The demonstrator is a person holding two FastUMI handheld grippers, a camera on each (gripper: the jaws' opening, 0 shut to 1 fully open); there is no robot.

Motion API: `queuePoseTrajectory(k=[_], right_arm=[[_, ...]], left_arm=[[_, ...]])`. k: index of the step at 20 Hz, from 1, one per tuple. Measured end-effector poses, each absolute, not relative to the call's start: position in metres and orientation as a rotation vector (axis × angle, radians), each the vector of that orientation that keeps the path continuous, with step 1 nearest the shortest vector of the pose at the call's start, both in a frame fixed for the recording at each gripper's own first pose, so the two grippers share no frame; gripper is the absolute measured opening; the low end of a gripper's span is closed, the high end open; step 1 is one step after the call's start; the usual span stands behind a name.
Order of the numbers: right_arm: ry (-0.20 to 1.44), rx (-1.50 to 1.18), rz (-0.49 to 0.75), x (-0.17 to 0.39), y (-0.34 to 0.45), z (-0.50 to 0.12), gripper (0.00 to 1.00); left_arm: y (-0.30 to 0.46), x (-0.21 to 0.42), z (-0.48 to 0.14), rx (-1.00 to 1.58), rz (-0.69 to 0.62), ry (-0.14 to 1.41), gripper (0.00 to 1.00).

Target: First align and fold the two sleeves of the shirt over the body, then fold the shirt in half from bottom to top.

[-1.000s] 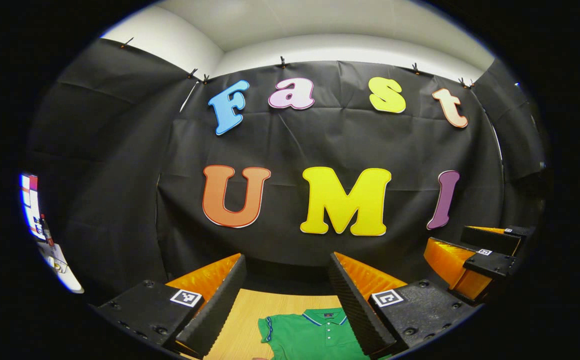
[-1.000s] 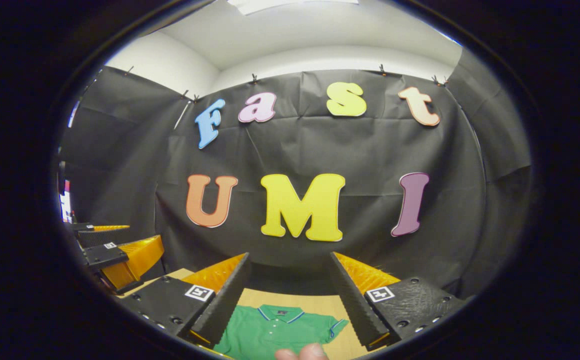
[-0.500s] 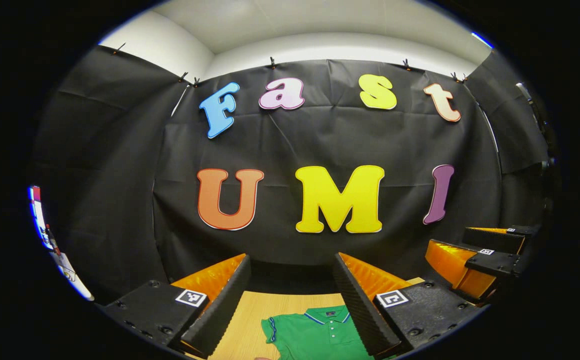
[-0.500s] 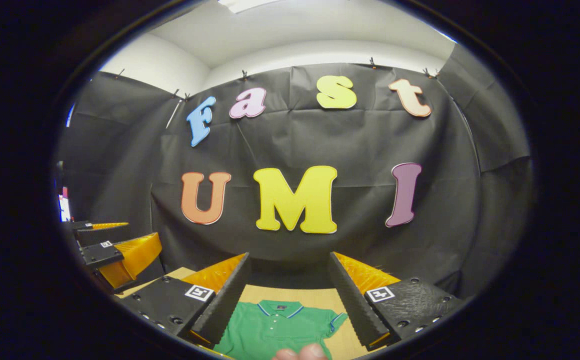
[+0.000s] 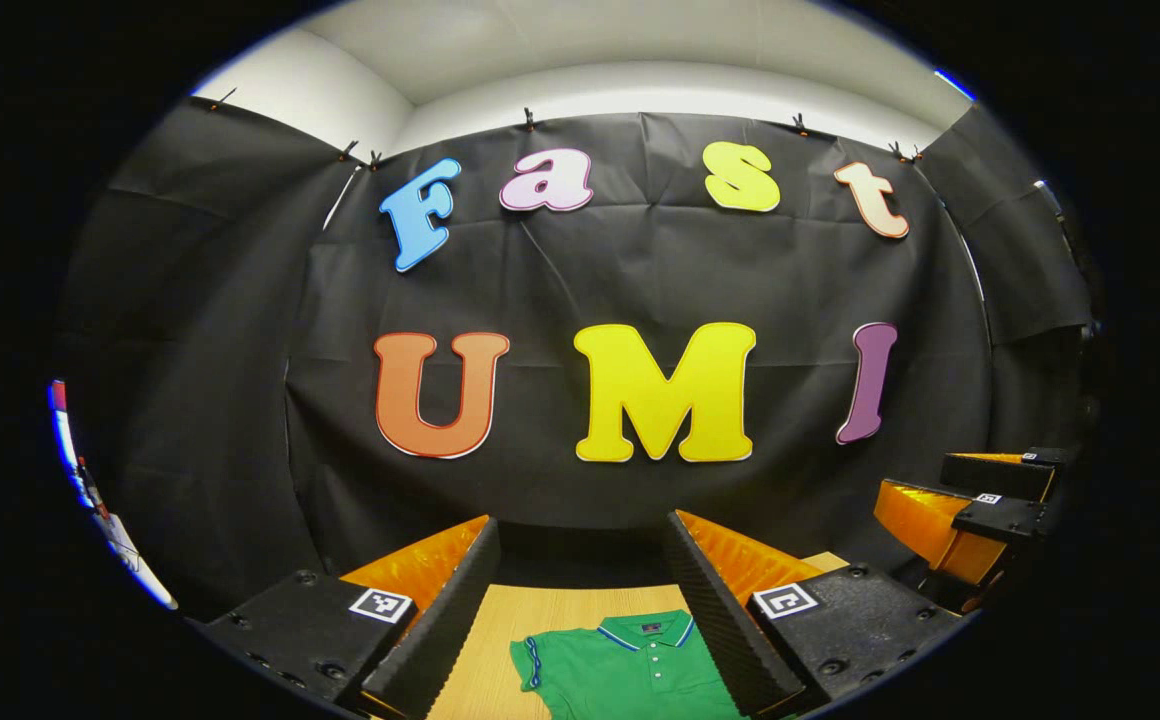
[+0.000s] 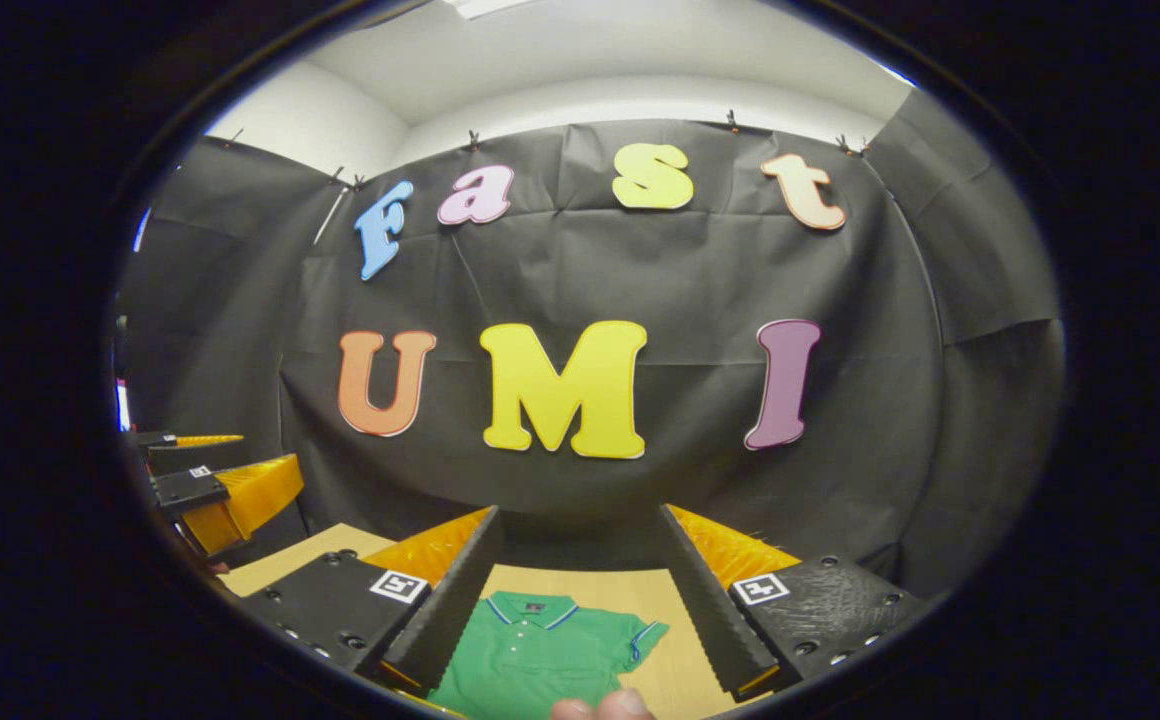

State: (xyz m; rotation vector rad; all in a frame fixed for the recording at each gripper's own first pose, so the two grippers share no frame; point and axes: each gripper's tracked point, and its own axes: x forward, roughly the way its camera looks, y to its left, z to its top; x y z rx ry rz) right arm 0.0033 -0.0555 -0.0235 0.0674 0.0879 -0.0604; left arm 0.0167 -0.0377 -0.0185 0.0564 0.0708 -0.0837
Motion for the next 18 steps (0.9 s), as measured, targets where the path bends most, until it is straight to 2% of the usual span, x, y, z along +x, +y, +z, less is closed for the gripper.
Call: queuePoseTrajectory(k=[9, 18], right_arm=[[0.29, 0.05, -0.085, 0.027, -0.078, -0.1, 0.95], [0.579, -0.008, -0.055, 0.063, -0.099, -0.236, 0.95]], left_arm=[[-0.041, 0.027, -0.026, 0.076, -0.077, 0.096, 1.0], [-0.038, 0.044, -0.033, 0.092, -0.062, 0.121, 1.0]])
